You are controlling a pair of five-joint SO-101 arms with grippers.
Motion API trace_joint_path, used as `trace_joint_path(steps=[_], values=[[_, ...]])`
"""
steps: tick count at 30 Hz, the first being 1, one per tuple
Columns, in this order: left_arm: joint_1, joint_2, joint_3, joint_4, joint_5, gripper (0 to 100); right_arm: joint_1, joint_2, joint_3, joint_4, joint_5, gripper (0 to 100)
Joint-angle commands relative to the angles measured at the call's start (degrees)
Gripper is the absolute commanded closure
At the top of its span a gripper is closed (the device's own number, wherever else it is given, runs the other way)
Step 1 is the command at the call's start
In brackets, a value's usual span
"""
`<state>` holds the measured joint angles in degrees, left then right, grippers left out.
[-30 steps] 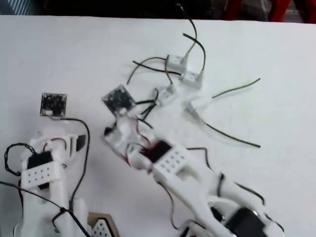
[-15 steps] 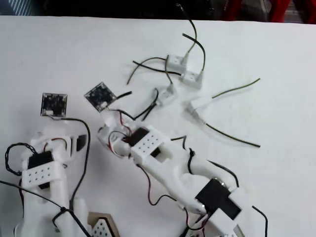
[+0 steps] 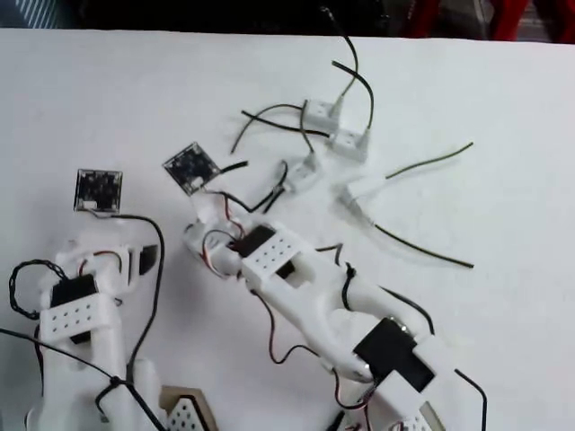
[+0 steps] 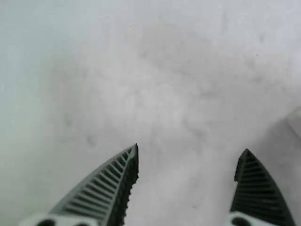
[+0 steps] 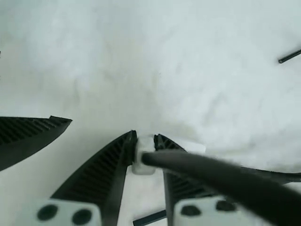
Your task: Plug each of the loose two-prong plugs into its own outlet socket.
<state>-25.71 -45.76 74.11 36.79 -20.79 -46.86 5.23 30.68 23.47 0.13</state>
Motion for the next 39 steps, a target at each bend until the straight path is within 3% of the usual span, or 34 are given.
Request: trace_joint_path(steps=[1,7,18,32,39], values=[[-0.48,-1.19,-0.26,-1.14,0.09,68,0.57,2.68,-0.97,0.04,0.62,98.1],[-0.48,-1.19,-0.26,-1.14,0.09,68,0.92,2.95,-0.88,0.57,5.98,98.1],[-0.40,-1.19,0.09,-1.14,0.09,68,2.77,0.57,-3.34,10.68,6.24,98.2],[-0.40,-1.19,0.18,-1.14,0.00,68,2.86,5.93,-3.08,9.71,6.24,98.2],[-0.40,-1.19,0.18,-1.14,0.00,68,10.59,4.44,-4.31,7.69,9.32,98.1]])
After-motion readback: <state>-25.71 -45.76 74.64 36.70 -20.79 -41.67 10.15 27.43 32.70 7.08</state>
